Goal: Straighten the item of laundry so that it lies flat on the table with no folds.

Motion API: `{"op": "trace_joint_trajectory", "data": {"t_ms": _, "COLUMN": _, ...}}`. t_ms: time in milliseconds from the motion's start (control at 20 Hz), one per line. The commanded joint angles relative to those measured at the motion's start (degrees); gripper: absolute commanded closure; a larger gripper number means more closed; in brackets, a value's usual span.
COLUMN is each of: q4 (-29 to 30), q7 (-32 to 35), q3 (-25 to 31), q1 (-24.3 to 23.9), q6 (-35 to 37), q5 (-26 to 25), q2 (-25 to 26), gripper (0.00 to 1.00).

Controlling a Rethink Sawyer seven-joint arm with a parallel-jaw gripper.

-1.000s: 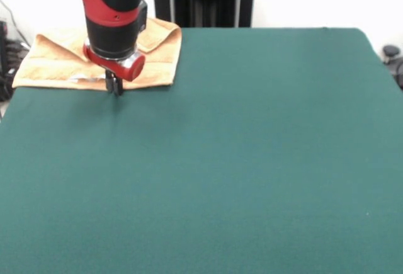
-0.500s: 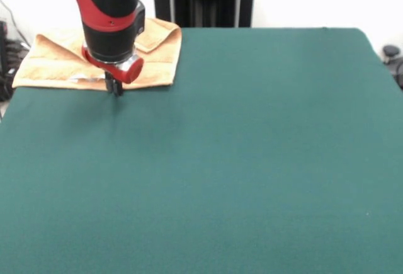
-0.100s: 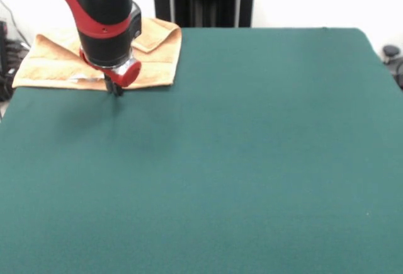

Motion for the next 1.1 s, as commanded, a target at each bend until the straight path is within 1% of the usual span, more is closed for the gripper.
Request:
{"op": "trace_joint_trajectory", "data": {"t_ms": 50, "q4": -8.5, "q7": 14.5, "q3": 6.7, "q1": 1.6, "q6": -24.8, "q5": 3.2, "q2": 20.4, "gripper": 1.0}}
{"op": "trace_joint_trajectory", "data": {"t_ms": 250, "q4": -9.8, "q7": 15.3, "q3": 6.1, "q1": 2.6, "q6": -24.0, "q5": 4.8, "q2": 21.0, "gripper": 1.0}}
{"op": "trace_joint_trajectory", "data": {"t_ms": 450, "q4": -10.2, "q7": 14.6, "q3": 7.1, "q1": 2.2, "q6": -23.8, "q5": 6.1, "q2": 20.9, "gripper": 1.0}}
{"op": "trace_joint_trajectory", "data": {"t_ms": 750, "q4": -12.5, "q7": 16.6, "q3": 5.5, "q1": 4.2, "q6": -18.1, "q5": 9.3, "q2": 21.1, "gripper": 1.0}}
{"op": "trace_joint_trajectory", "data": {"t_ms": 1000, "q4": -12.9, "q7": 18.6, "q3": 4.5, "q1": 5.8, "q6": -13.9, "q5": 12.4, "q2": 20.9, "gripper": 1.0}}
{"op": "trace_joint_trajectory", "data": {"t_ms": 1100, "q4": -12.8, "q7": 19.0, "q3": 4.2, "q1": 6.4, "q6": -13.2, "q5": 13.5, "q2": 20.7, "gripper": 1.0}}
